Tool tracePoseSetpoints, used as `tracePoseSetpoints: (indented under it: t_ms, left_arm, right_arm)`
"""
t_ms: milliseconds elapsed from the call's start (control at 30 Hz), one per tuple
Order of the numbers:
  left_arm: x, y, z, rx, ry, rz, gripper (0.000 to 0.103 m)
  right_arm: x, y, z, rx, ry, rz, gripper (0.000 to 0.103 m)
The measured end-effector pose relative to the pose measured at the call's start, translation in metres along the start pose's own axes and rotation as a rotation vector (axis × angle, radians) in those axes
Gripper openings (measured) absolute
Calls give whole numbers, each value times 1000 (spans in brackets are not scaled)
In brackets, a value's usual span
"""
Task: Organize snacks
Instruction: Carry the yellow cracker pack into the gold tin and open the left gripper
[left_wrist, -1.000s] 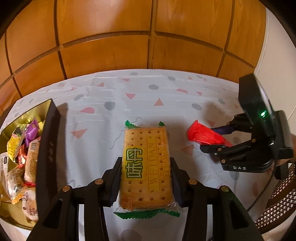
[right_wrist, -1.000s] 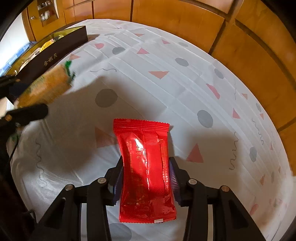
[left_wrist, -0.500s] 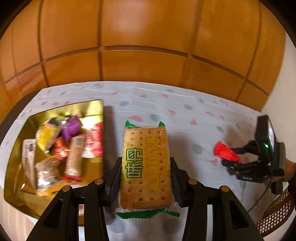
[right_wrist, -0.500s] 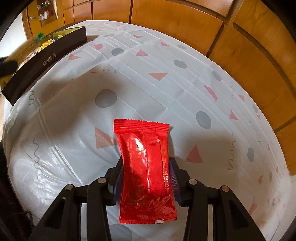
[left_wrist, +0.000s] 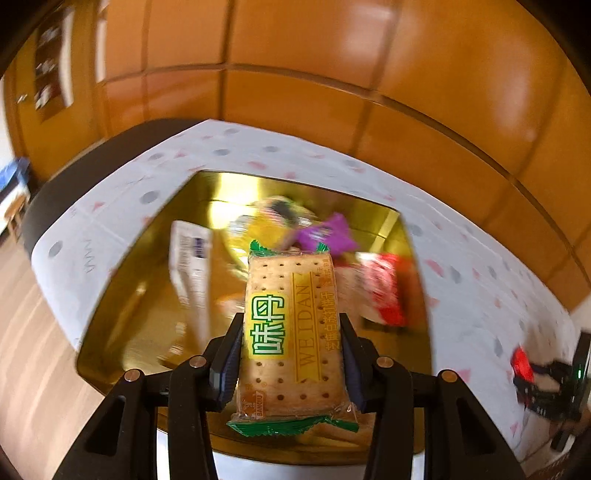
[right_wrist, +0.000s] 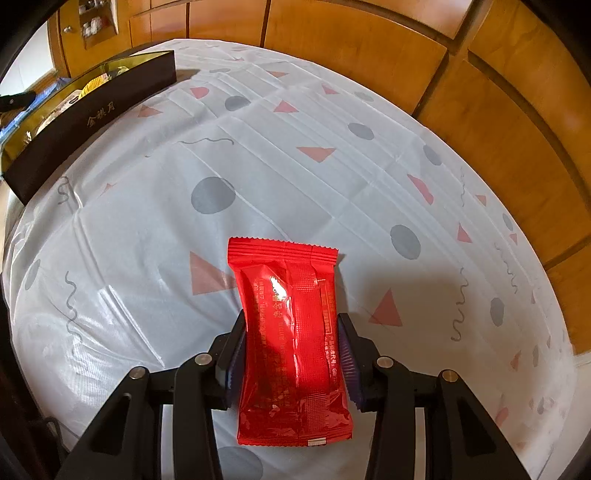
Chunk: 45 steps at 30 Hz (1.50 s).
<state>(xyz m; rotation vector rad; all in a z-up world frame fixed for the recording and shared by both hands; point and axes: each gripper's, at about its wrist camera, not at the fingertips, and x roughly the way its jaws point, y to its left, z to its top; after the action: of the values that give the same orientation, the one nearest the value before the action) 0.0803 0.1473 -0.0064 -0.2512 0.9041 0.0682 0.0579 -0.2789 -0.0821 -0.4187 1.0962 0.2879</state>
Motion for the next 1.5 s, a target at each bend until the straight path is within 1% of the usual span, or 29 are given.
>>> tracePoseSetpoints:
  t_ms: [100, 200, 433, 533, 600, 633, 700, 733, 767, 800, 900, 967, 1133, 1233, 1367, 1500]
  left_arm:
    - [7, 23, 20, -37, 2, 13, 47]
    - [20, 35, 41, -63, 10, 16, 47]
    - [55, 47, 83, -70, 0, 40, 47]
    - [82, 52, 94, -82, 49, 53, 47]
    - [99, 54, 96, -85, 89, 86, 48]
    - [103, 55, 95, -88, 97, 97, 48]
    - [103, 57, 92, -97, 86, 91, 49]
    - [101, 57, 91, -97, 79, 87, 51]
    - [98, 57, 89, -92, 71, 85, 57]
    - [96, 58, 87, -85, 69, 92, 59]
    - [82, 60, 79, -84, 52, 106, 59]
    - [73, 59, 73, -77, 53, 140, 59]
    - [44, 46, 43, -40, 14, 194, 59]
    - [29, 36, 28, -26, -9, 186, 59]
    - [12, 15, 8, 24, -44, 183, 59]
    - [1, -2, -7, 62, -57, 164, 59]
  right_arm:
    - [1, 0, 1, 2, 1, -1, 45]
    - [1, 0, 1, 6, 1, 0, 45]
    - [2, 0, 1, 14, 4, 1, 45]
    - [2, -1, 1, 18, 6, 2, 45]
    - [3, -1, 1, 21, 6, 3, 45]
    - [3, -1, 2, 24, 7, 4, 45]
    - [4, -1, 1, 27, 7, 5, 45]
    - [4, -2, 1, 29, 7, 7, 45]
    - [4, -2, 1, 31, 8, 8, 45]
    - [4, -2, 1, 32, 8, 8, 45]
    - [5, -3, 1, 35, 8, 9, 45]
    - [5, -4, 2, 35, 8, 7, 45]
    - [5, -2, 2, 26, 8, 0, 45]
    - [4, -1, 2, 15, 7, -9, 45]
    - [3, 1, 2, 6, 8, -19, 45]
    - [3, 1, 2, 3, 12, -24, 45]
